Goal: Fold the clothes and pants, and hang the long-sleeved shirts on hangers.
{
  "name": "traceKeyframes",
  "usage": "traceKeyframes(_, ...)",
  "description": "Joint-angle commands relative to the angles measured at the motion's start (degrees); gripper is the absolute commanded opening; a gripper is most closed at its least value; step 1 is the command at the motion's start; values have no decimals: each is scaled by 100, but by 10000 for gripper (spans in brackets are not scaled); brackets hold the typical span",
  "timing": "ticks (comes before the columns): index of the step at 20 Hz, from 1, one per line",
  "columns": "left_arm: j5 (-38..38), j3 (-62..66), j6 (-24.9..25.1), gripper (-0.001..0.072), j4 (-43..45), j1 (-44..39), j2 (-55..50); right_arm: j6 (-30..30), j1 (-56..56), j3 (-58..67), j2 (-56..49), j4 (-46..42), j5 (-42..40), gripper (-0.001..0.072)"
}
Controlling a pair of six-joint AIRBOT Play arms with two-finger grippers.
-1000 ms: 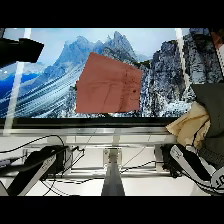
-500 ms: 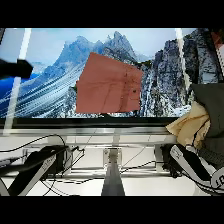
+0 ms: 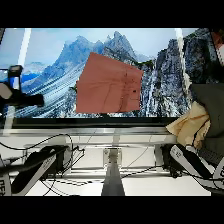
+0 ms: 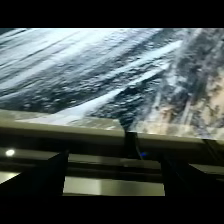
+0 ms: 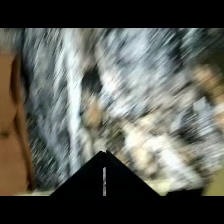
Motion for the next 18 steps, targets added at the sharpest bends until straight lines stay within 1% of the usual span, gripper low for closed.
traceKeyframes(1, 245, -251, 822, 605, -1733, -221, -570, -616, 66, -2020, -107, 1665, 72, 162)
traceKeyframes(2, 247, -251, 988, 605, -2092, -216, -809, -693, 205, -2452, -166, 1858, -35, 312)
traceKeyframes(4, 251, -251, 1274, 606, -2542, -168, -1167, -776, 675, -2953, -367, 1932, -149, 505)
traceKeyframes(5, 254, -251, 1401, 609, -2664, -136, -1276, -772, 957, -3034, -505, 1937, -243, 556)
traceKeyframes(7, 326, -251, 1506, 624, -2629, -9, -1360, -719, 1558, -3005, -846, 2072, -654, 559)
traceKeyframes(10, 354, -254, 1506, 626, -2636, 490, -1349, -557, 2103, -2885, -1432, 2599, -1172, 558)
traceKeyframes(13, 195, -337, 1508, 626, -2640, 942, -1353, -575, 2356, -2557, -2122, 2861, -1217, 558)
traceKeyframes(16, 195, -640, 1508, 626, -2688, 997, -1355, -614, 2559, -2155, -2555, 2940, -1215, 551)
traceKeyframes(18, 350, -988, 1537, 626, -2953, 979, -1355, -614, 2675, -1932, -2673, 2938, -1224, 548)
